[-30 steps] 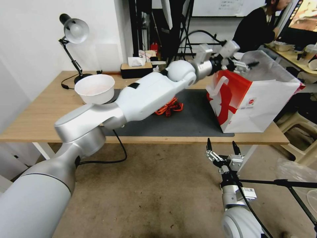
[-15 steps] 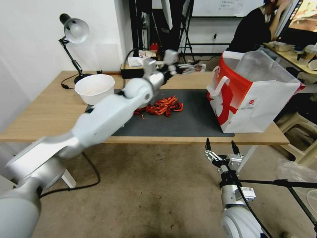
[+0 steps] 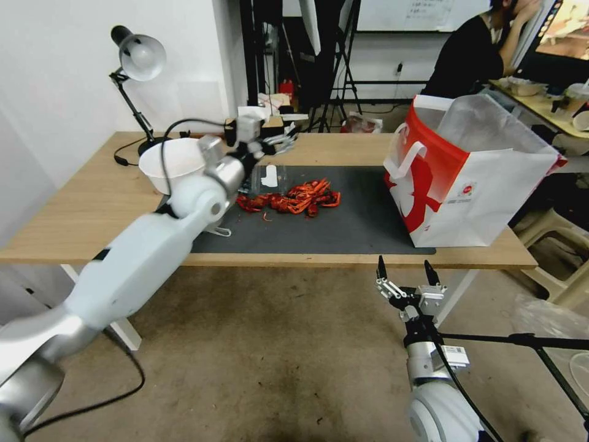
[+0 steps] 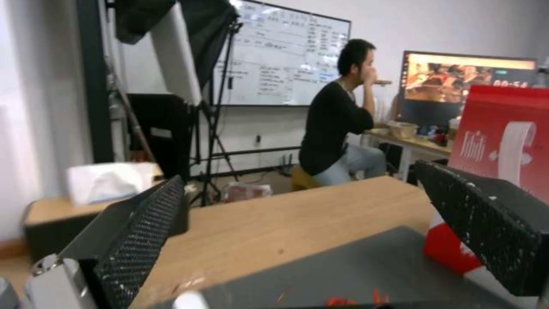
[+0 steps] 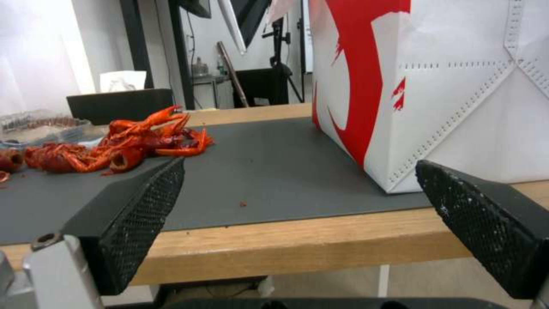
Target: Pick up the trash from the table and place it into the takeout bag.
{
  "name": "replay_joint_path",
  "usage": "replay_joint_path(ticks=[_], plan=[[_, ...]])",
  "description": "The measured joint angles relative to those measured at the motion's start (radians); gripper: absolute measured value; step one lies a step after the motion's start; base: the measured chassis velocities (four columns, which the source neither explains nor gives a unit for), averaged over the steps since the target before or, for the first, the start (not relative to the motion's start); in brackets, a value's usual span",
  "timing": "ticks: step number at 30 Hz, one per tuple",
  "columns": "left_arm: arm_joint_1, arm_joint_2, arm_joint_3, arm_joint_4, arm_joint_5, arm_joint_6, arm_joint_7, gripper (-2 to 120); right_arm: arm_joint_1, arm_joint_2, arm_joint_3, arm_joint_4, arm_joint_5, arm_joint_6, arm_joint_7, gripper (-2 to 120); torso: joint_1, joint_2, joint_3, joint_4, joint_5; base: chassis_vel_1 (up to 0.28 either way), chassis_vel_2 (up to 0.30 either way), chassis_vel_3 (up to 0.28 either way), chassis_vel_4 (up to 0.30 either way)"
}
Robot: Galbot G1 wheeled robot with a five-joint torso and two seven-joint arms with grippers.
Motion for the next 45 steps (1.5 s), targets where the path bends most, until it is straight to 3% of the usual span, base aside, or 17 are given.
replay_joint_path(ticks=[9,17,20,28,45], plan=[[0.196,0.048,-0.162,-0.125,0.051,0.001,-0.015,100,-0.004,0.005,-0.006,-0.005,-0.010,0.003,0.000,100,0.000,0.000,0.000,0.0000,0.0001,0.000,0.000,0.000,0.000],[0.420,0.056,-0.320,-0.231,0.180,-0.008,-0.050,100,-0.011,0.012,-0.004,-0.009,-0.021,0.006,0.002,100,0.000,0.000,0.000,0.0000,-0.0001,0.000,0.000,0.000,0.000],[0.548,0.024,-0.401,-0.271,0.263,-0.021,-0.049,100,-0.012,0.012,-0.003,-0.008,-0.022,0.006,0.003,100,0.000,0.000,0.000,0.0000,0.0000,0.000,0.000,0.000,0.000],[0.774,-0.062,-0.501,-0.330,0.390,-0.073,-0.032,100,-0.011,0.015,-0.004,0.003,-0.022,0.005,0.006,100,0.000,0.000,0.000,0.0001,0.0002,0.000,0.000,0.000,0.000],[0.988,-0.191,-0.618,-0.333,0.494,-0.202,-0.006,100,-0.008,0.010,-0.007,0.001,-0.019,0.004,0.006,100,0.000,0.000,0.000,0.0001,0.0003,0.000,0.000,0.000,0.000]])
